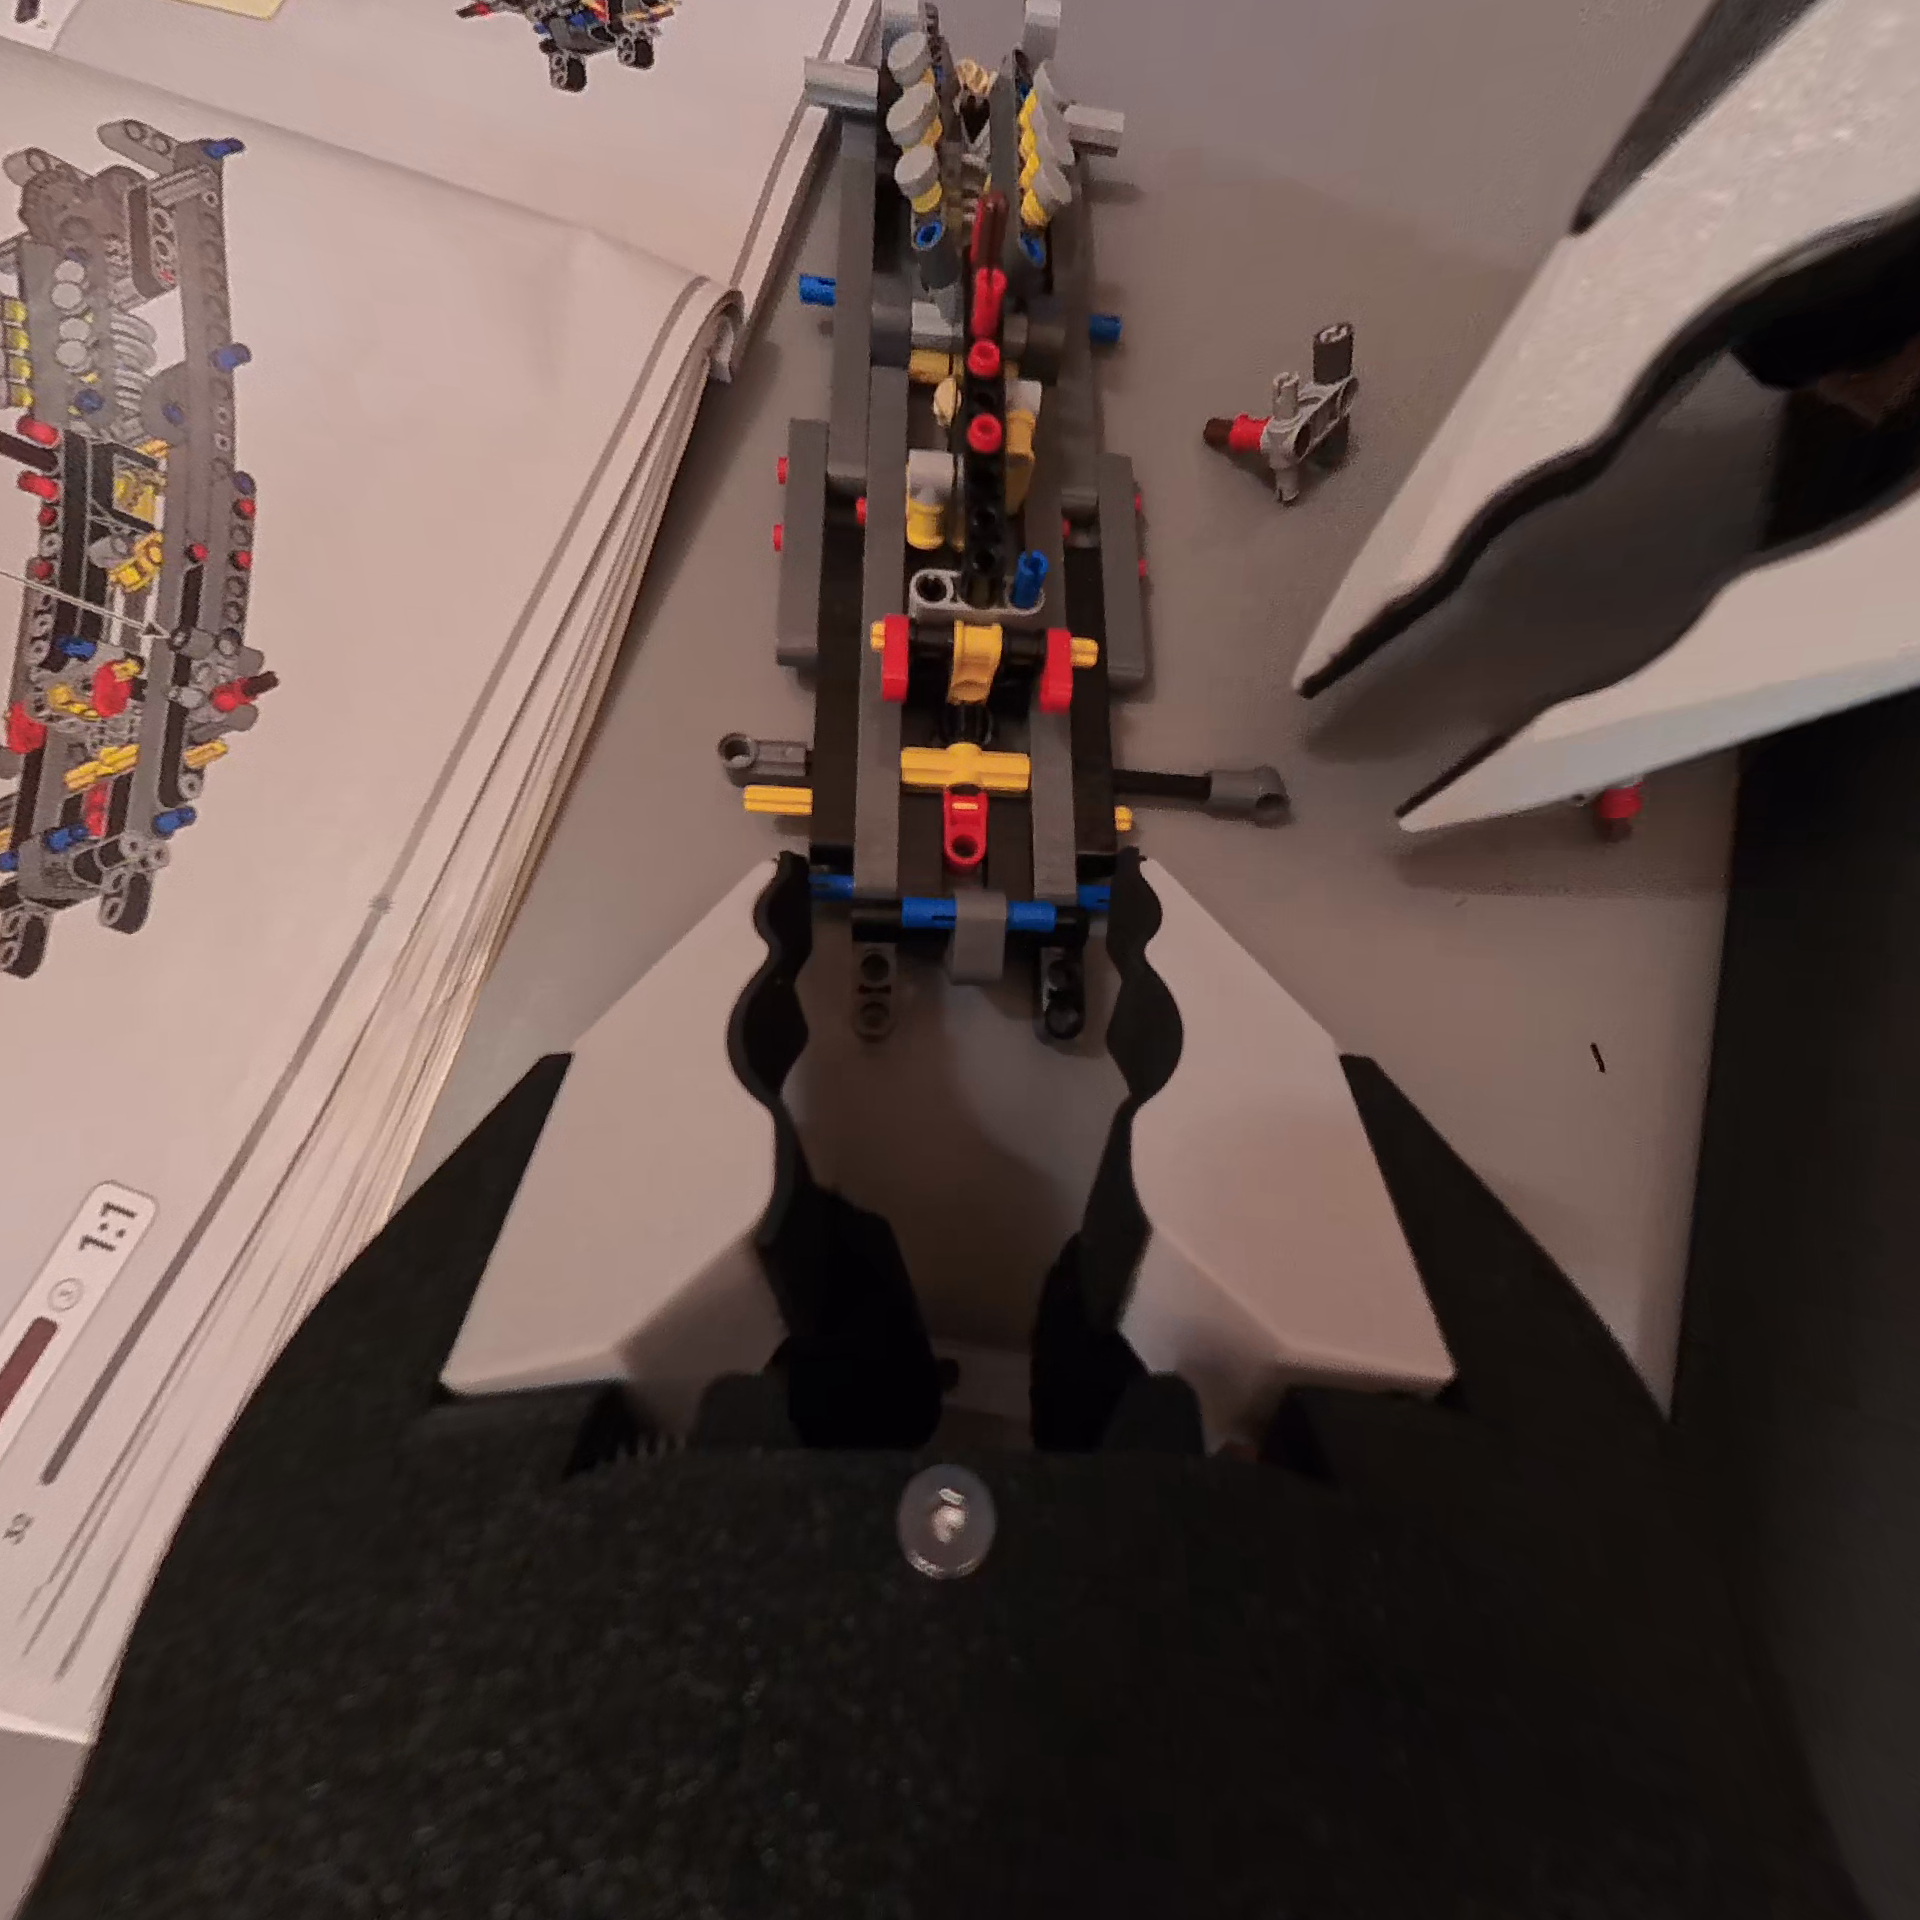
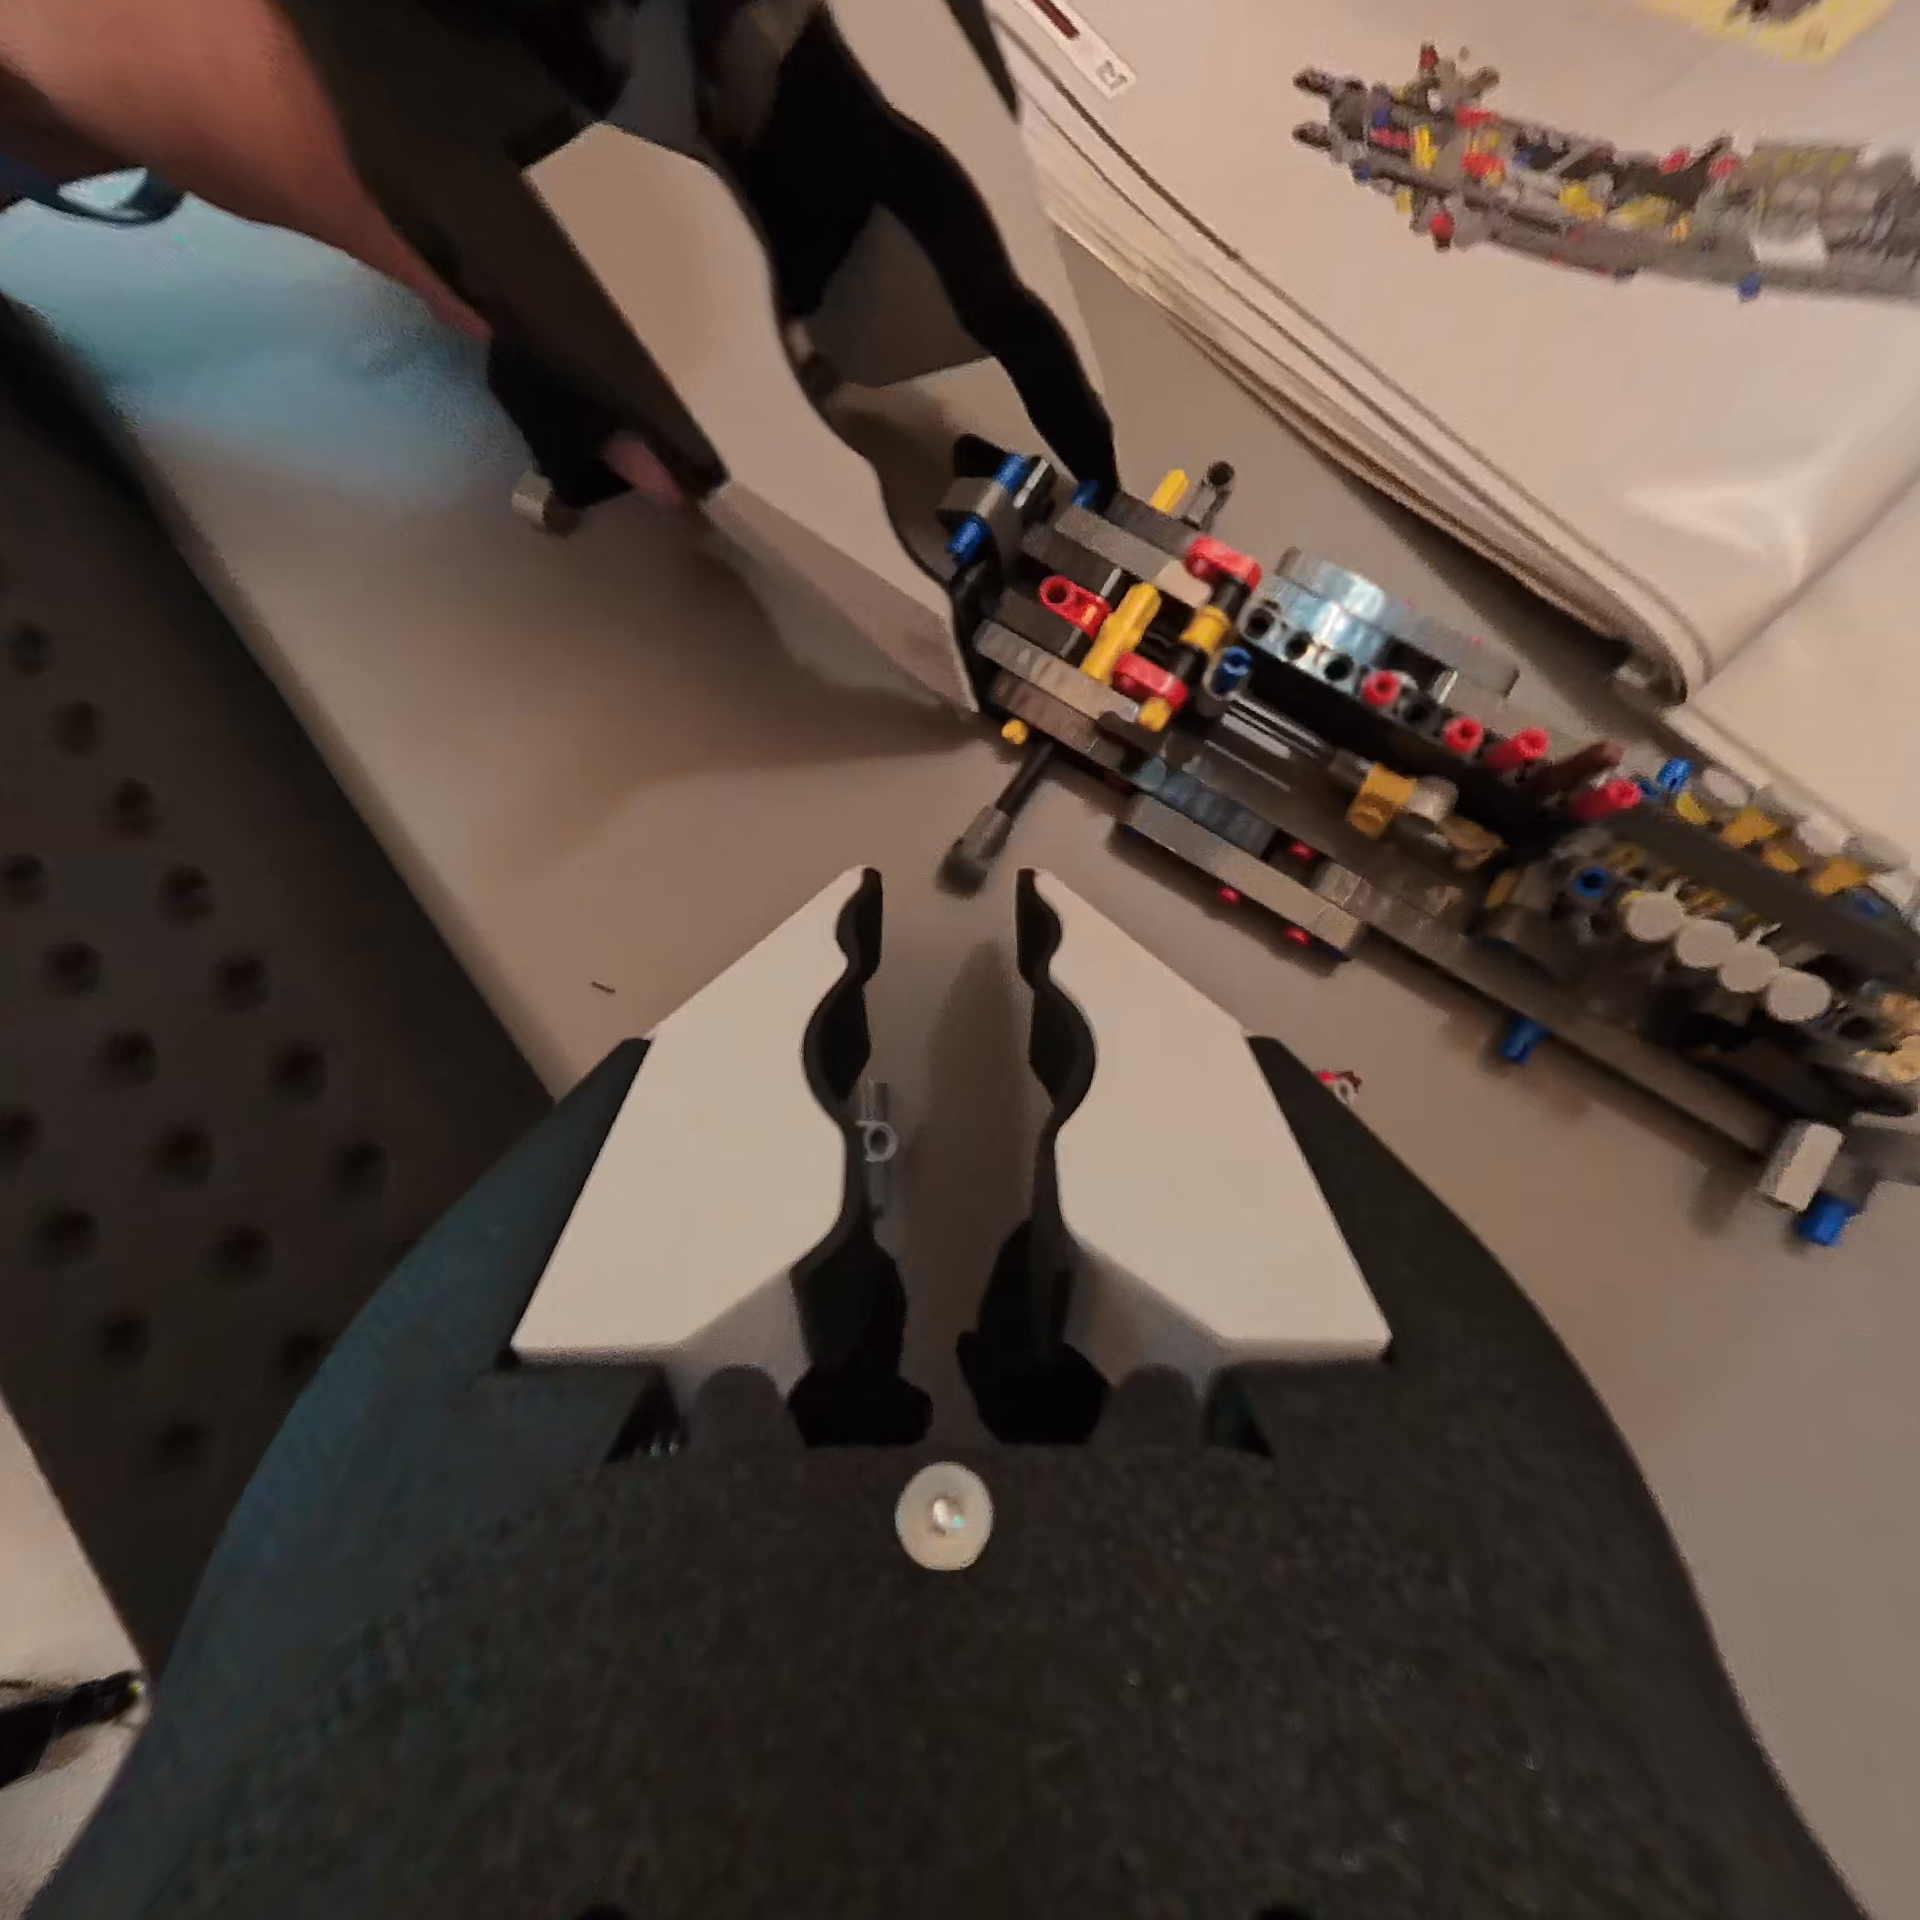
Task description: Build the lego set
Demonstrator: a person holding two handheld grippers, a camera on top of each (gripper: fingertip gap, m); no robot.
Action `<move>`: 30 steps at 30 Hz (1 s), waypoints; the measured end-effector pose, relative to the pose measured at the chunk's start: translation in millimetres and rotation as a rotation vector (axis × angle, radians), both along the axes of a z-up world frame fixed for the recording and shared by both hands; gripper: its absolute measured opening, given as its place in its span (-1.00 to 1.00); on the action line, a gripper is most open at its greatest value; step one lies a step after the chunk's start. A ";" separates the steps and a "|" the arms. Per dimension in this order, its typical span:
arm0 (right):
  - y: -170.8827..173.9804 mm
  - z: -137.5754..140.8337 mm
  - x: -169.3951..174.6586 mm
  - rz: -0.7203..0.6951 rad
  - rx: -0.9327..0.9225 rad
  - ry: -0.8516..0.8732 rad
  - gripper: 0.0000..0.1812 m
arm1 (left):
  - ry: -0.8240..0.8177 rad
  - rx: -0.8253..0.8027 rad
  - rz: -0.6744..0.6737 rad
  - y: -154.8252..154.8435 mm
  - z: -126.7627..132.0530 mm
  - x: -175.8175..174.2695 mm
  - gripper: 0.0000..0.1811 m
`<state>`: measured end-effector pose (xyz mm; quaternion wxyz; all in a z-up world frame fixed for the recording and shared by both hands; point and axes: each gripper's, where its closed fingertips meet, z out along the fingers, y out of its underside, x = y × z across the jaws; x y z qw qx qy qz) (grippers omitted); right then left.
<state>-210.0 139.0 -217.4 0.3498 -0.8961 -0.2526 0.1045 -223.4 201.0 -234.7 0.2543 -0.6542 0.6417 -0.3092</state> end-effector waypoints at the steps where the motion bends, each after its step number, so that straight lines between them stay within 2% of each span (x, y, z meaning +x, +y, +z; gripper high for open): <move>1: 0.2 1.3 -3.5 0.007 0.020 -0.025 -0.75 | 0.001 0.001 0.000 0.0 0.0 0.0 -0.38; 7: 8.8 -15.2 -0.7 -0.032 0.002 -0.112 -0.79 | 0.002 0.000 0.002 -0.1 0.0 0.1 -0.38; 9: 9.5 -17.2 -2.8 -0.035 -0.015 -0.077 -0.80 | 0.003 0.001 0.002 0.0 -0.1 0.1 -0.38; 11: 10.6 -18.2 -2.4 -0.052 -0.038 -0.035 -0.90 | 0.002 -0.002 -0.001 -0.6 0.0 0.0 -0.38; 13: 10.6 -17.5 -2.2 -0.087 -0.089 0.082 -0.91 | -0.002 -0.003 -0.003 -0.2 0.1 0.0 -0.38; 17: 9.3 -14.1 -4.8 -0.175 -0.294 0.496 -0.92 | -0.006 -0.028 -0.011 -1.4 0.9 -0.3 -0.38; 20: 9.9 -11.4 -5.9 -0.204 -0.352 0.632 -0.92 | -0.010 -0.053 -0.010 -1.4 1.6 -0.4 -0.38; 22: 11.0 -12.5 -4.2 -0.224 -0.336 0.610 -0.92 | -0.012 -0.062 -0.010 -1.1 1.9 -0.5 -0.38; 25: 12.1 -14.7 -2.3 -0.201 -0.248 0.435 -0.91 | -0.011 -0.048 -0.011 -0.9 1.4 -0.5 -0.38; 28: 12.3 -14.7 -2.1 -0.192 -0.217 0.387 -0.90 | -0.011 -0.046 -0.012 -0.8 1.2 -0.6 -0.38; 30: 13.1 -9.7 -2.0 -0.188 -0.191 0.395 -0.80 | -0.009 -0.031 -0.016 -0.7 0.8 -0.8 -0.38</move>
